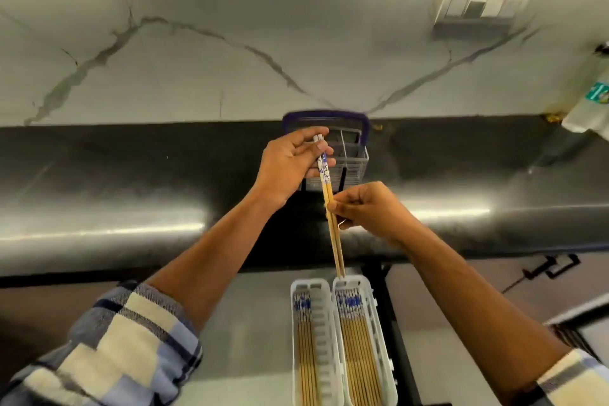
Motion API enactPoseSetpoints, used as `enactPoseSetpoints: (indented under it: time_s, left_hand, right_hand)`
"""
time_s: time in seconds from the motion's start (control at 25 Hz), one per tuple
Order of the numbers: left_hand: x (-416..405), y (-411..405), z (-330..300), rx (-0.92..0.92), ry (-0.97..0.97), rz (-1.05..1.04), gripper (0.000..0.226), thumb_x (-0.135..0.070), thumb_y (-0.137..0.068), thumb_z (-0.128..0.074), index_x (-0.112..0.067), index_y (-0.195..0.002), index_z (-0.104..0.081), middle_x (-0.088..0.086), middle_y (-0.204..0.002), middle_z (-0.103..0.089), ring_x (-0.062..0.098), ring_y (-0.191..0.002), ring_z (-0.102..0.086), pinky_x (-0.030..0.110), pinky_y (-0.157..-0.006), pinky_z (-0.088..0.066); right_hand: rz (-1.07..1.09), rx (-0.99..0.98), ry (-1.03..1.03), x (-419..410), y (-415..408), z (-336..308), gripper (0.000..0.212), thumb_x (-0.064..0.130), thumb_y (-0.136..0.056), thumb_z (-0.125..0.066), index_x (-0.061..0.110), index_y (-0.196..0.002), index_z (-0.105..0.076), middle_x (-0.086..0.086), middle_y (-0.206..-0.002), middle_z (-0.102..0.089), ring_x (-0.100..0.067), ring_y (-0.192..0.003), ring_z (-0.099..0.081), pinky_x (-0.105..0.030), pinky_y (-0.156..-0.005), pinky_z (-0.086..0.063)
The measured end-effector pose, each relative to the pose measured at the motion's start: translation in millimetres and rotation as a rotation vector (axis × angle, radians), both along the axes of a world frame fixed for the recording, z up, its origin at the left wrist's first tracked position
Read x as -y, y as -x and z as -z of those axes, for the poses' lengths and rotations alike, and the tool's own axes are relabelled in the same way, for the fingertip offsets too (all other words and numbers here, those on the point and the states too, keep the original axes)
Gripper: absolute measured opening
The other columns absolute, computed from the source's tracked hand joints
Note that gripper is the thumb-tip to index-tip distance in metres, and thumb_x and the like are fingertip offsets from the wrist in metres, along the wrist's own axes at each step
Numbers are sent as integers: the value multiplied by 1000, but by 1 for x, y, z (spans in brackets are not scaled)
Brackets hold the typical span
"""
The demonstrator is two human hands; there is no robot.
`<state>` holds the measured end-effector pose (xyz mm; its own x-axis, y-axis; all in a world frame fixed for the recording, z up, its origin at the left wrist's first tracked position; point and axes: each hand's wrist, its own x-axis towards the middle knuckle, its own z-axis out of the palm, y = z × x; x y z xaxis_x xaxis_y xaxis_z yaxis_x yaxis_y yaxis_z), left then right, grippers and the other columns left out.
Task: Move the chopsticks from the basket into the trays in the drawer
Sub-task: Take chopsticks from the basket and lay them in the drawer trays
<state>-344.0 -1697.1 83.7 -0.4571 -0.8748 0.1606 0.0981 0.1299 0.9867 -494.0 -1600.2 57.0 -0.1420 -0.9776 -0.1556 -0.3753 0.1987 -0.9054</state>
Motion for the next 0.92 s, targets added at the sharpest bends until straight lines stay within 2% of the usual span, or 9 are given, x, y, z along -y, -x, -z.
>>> enactPoseSetpoints:
  time_s: [0.12, 0.28, 0.44, 0.56, 0.68, 0.76, 0.84, 0.92]
  left_hand:
    - [-25, -10, 68, 38, -117, 29, 28, -5, -97, -58, -9, -124, -63, 16, -99, -74, 21, -83, -76, 28, -72, -62]
    - [-52, -29, 145, 115, -243, 49, 31, -6, -97, -57, -5, -128, -61, 17, -102, -72, 23, -88, -75, 29, -77, -62]
    - [-69, -48, 195, 200, -331, -5, 34, -6, -97, -57, -5, -130, -60, 16, -104, -73, 25, -91, -75, 29, -79, -62]
    - [-70, -57, 212, 250, -368, -14, 34, -7, -98, -56, -7, -132, -59, 14, -106, -74, 22, -92, -76, 28, -79, -61]
    - [-70, -65, 217, 385, -293, -24, 40, -13, -98, -58, -14, -138, -56, 5, -123, -69, 10, -104, -69, 14, -83, -55]
    - [-69, -70, 211, 436, -197, -98, 45, -18, -97, -61, -17, -140, -53, -7, -127, -61, 1, -112, -60, 3, -85, -48]
    - [-65, -75, 203, 399, -138, -189, 42, -19, -95, -64, -18, -136, -56, -8, -125, -63, -2, -111, -61, 6, -88, -49]
    - [-58, -81, 198, 359, -93, -259, 36, -19, -94, -66, -19, -130, -61, -4, -122, -69, 2, -109, -66, 16, -93, -53]
  right_hand:
    - [14, 3, -138, -31, -18, 62, 9, 19, -94, -64, 19, -93, -73, -3, -88, -76, -11, -82, -74, -26, -78, -60]
    - [19, 58, -275, -64, -43, 135, 9, 21, -96, -60, 23, -95, -69, 2, -89, -73, 0, -77, -71, -20, -73, -58]
    - [13, 26, -379, -76, -62, 188, 16, 21, -96, -60, 20, -109, -70, 4, -97, -74, -7, -89, -71, -31, -86, -60]
    - [23, -58, -390, -77, -73, 209, 21, 23, -97, -61, 19, -114, -70, 6, -98, -73, -10, -87, -70, -33, -85, -60]
    - [61, -138, -417, -75, -82, 225, 15, 24, -97, -60, 20, -106, -72, 6, -90, -72, -10, -78, -67, -32, -79, -59]
    - [77, -217, -447, -71, -92, 238, 18, 22, -99, -57, 19, -89, -72, 4, -78, -68, -9, -68, -62, -31, -73, -59]
    - [158, -313, -498, -66, -100, 251, 22, 15, -100, -52, 14, -86, -69, 0, -82, -68, -11, -70, -64, -28, -71, -60]
    - [228, -378, -557, -61, -107, 260, 20, 10, -99, -48, 5, -98, -68, -8, -96, -71, -22, -84, -69, -30, -78, -59]
